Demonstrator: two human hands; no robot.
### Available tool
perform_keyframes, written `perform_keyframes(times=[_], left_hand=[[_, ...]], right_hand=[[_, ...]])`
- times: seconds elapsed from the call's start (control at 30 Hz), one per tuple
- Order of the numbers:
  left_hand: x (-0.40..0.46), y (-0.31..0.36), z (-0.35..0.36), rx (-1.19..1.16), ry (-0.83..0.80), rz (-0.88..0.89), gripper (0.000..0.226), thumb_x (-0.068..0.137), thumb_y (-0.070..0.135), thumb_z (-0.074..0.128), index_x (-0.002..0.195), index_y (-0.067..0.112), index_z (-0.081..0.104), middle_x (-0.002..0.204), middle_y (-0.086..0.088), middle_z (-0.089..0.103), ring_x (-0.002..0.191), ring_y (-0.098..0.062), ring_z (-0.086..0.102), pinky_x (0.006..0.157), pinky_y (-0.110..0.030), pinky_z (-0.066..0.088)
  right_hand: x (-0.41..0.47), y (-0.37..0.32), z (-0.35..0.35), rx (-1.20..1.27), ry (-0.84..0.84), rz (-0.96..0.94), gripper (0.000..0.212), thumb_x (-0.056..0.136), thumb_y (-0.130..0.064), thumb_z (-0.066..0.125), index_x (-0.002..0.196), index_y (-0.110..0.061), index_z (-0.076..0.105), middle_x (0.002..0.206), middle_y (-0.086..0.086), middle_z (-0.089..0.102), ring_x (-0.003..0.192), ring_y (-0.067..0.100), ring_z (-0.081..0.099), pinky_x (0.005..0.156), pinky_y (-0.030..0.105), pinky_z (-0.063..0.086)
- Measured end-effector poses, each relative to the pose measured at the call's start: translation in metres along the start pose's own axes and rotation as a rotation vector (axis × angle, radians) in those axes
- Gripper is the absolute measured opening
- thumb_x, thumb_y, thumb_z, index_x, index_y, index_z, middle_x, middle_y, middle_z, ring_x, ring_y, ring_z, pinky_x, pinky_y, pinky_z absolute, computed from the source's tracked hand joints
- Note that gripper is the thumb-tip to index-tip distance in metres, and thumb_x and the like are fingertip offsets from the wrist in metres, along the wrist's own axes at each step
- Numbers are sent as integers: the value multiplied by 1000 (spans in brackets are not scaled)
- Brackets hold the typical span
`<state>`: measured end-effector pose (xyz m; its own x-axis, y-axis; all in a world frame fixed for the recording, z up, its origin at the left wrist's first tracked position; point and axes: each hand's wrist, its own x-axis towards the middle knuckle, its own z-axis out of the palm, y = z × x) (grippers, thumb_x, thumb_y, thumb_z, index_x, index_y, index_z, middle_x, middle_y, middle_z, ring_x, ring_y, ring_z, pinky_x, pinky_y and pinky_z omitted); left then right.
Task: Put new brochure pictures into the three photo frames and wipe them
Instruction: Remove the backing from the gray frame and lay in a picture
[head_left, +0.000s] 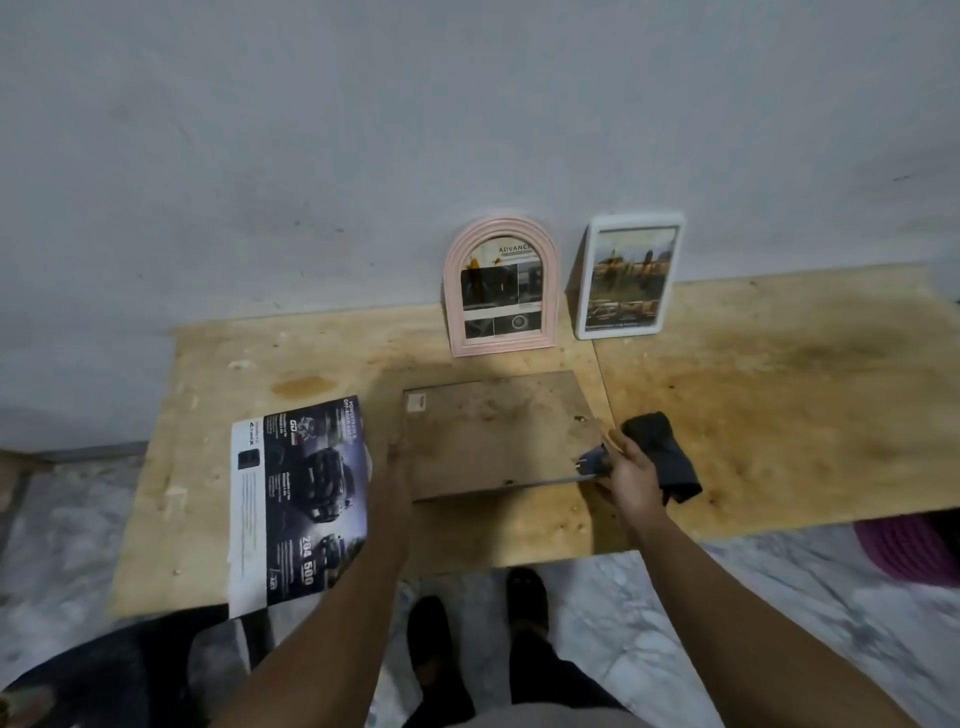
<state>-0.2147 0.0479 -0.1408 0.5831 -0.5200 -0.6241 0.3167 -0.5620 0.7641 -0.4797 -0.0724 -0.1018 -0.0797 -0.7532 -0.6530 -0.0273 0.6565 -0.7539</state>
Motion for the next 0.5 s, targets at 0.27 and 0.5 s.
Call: perform_keyframes(times=[0.27, 0.5], left_hand=[[-9, -18, 16, 238, 69, -61, 47, 110, 32, 40, 131, -4, 61, 124, -23, 66, 123, -39, 58, 86, -33, 39], [-9, -7, 20, 328, 16, 31, 78, 94, 67, 56, 151, 15, 48, 147, -5, 58, 134, -28, 55, 102, -34, 43]], right_hand=[[33, 36, -19, -551, -73, -62, 21, 93, -22, 63, 112, -23, 72, 90, 4, 78, 86, 27, 72, 87, 51, 58], [21, 31, -9, -624, 58, -103, 34, 94, -21, 62, 127, -15, 57, 102, 10, 65, 91, 30, 59, 75, 35, 42]])
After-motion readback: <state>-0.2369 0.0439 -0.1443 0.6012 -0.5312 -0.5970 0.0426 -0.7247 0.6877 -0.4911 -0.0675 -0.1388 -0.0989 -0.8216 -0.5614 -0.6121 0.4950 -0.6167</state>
